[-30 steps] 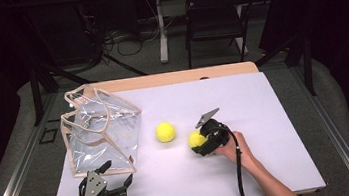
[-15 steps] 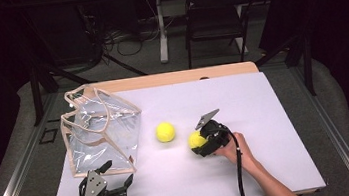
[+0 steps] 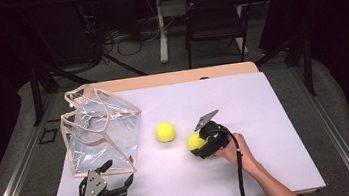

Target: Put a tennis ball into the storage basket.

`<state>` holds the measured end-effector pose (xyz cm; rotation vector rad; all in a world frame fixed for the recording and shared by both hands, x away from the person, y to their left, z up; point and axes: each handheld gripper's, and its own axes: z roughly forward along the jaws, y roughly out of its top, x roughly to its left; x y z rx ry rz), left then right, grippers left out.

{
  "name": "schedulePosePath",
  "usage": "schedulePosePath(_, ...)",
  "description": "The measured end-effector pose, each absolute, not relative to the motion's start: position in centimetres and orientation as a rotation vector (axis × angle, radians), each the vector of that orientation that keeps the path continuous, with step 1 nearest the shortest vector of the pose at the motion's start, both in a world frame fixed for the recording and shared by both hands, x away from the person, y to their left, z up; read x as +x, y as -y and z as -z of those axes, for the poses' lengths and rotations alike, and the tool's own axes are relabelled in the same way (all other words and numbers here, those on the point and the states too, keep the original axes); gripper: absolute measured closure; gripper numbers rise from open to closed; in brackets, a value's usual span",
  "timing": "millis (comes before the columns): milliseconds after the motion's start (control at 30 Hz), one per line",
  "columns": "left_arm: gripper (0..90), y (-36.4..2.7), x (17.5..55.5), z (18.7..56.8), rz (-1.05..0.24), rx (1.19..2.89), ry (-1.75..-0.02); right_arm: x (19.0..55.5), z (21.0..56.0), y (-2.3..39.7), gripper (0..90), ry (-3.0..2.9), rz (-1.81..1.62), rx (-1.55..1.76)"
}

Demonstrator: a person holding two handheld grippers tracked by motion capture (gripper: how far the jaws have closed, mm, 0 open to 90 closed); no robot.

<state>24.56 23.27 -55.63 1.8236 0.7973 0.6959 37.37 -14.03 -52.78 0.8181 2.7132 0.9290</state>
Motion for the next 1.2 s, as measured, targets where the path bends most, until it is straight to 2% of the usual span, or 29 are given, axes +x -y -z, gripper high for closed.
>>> schedulePosePath(1200,16.0,-23.4,24.4,55.5,-0.690,1.828,-0.785,37.5,49.2,11.4,25.9,-2.745,-0.946,0.707)
